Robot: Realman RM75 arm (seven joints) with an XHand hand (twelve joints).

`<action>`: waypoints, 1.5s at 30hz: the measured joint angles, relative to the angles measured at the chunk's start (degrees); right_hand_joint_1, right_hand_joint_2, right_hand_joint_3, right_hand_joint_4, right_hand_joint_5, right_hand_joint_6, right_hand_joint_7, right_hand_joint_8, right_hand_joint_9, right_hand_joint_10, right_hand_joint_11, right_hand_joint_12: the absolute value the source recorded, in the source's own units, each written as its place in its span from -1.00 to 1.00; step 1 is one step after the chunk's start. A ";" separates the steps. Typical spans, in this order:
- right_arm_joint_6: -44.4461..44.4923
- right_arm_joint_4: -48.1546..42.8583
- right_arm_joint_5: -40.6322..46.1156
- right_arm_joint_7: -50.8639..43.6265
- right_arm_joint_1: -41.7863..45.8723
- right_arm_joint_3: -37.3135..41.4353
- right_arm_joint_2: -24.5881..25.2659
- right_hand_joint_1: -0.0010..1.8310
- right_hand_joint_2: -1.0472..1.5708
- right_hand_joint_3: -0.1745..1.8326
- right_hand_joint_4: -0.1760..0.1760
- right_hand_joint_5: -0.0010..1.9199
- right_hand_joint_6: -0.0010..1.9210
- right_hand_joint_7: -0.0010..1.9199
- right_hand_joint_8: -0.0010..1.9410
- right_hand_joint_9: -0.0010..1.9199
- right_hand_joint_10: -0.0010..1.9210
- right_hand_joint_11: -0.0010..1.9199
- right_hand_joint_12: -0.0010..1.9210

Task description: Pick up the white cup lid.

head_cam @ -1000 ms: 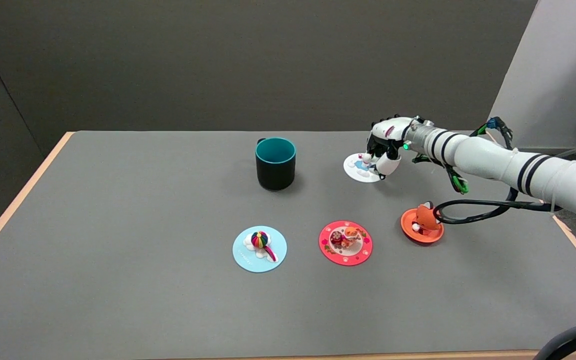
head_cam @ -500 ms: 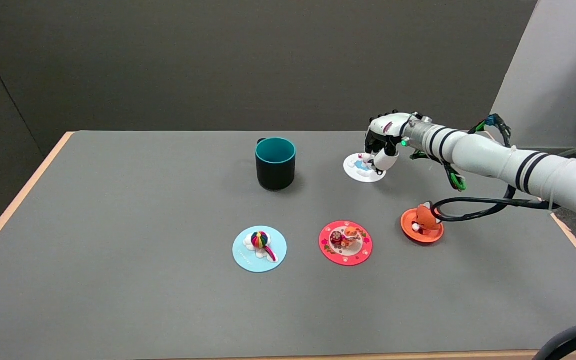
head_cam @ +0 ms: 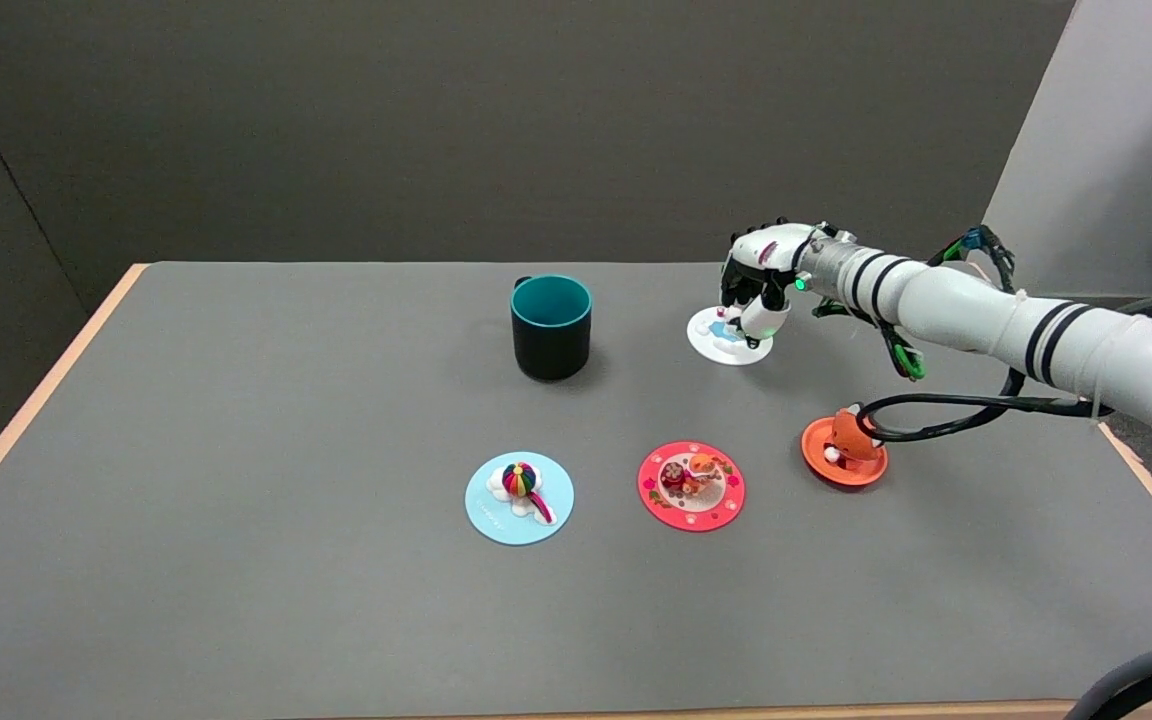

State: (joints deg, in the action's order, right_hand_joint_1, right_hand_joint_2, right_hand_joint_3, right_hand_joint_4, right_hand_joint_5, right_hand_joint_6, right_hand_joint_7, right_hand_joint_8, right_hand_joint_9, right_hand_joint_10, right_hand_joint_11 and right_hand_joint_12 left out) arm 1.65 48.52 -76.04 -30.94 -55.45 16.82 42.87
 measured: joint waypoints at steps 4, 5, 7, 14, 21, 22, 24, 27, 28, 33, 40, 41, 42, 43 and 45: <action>0.12 -0.06 0.00 0.02 0.22 -0.06 0.10 0.06 0.35 -0.02 -0.25 -0.11 -0.67 -0.16 -0.37 -0.20 -0.38 -0.56 0.08; 0.16 -0.07 0.00 0.02 0.29 -0.07 0.12 0.06 0.35 -0.02 -0.24 -0.11 -0.67 -0.16 -0.36 -0.20 -0.38 -0.57 0.09; 0.36 -0.12 0.00 0.03 0.45 -0.09 0.17 0.06 0.35 -0.02 -0.23 -0.12 -0.67 -0.16 -0.36 -0.20 -0.37 -0.57 0.09; 0.92 -0.30 -0.01 0.06 0.99 -0.13 0.38 0.09 0.35 -0.02 -0.21 -0.12 -0.68 -0.16 -0.36 -0.21 -0.37 -0.57 0.11; 1.51 -0.45 -0.02 0.05 1.43 -0.14 0.55 0.14 0.53 -0.35 -0.16 -0.19 -0.08 -0.36 -0.09 -0.30 -0.16 -0.56 0.16; 1.59 -0.46 -0.02 0.03 1.47 -0.14 0.57 0.11 0.67 -0.62 -0.20 -0.22 0.40 -0.40 -0.02 -0.33 -0.10 -0.56 0.16; 1.77 -0.46 -0.02 -0.01 1.56 -0.10 0.60 0.10 0.68 -0.62 -0.17 -0.25 0.43 -0.44 0.03 -0.36 -0.07 -0.57 0.19; 2.00 -0.47 -0.05 -0.09 1.66 -0.04 0.63 0.09 0.70 -0.63 -0.15 -0.27 0.47 -0.48 0.07 -0.38 -0.04 -0.57 0.20; 2.01 -0.47 -0.05 -0.10 1.71 -0.04 0.64 0.08 0.70 -0.63 -0.15 -0.28 0.48 -0.49 0.08 -0.38 -0.03 -0.57 0.20; 2.37 -0.45 -0.11 -0.08 1.93 -0.04 0.67 0.07 0.71 -0.63 -0.16 -0.30 0.50 -0.54 0.14 -0.41 0.02 -0.59 0.23; 2.80 -0.34 -0.14 0.00 2.22 0.09 0.63 0.07 0.70 -0.62 -0.16 -0.29 0.50 -0.58 0.19 -0.43 0.06 -0.60 0.27; 2.83 -0.33 -0.13 0.01 2.26 0.12 0.62 0.08 0.70 -0.62 -0.18 -0.29 0.50 -0.58 0.19 -0.44 0.06 -0.60 0.28; 2.83 -0.31 -0.12 0.01 2.30 0.14 0.61 0.09 0.71 -0.62 -0.19 -0.29 0.49 -0.57 0.25 -0.44 0.07 -0.60 0.29; 2.88 -0.29 -0.10 0.01 2.34 0.15 0.60 0.20 0.76 -0.67 -0.33 -0.28 0.43 -0.47 0.79 -0.44 0.10 -0.59 0.29; 3.04 -0.26 -0.07 0.02 2.39 0.19 0.55 0.21 0.78 -0.72 -0.37 -0.28 0.41 -0.46 0.82 -0.43 0.11 -0.59 0.30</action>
State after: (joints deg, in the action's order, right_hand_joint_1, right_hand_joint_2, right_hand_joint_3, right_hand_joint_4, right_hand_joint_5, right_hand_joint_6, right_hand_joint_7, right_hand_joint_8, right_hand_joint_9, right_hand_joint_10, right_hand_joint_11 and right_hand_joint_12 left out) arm 4.70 48.26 -76.11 -30.92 -53.06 17.00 43.42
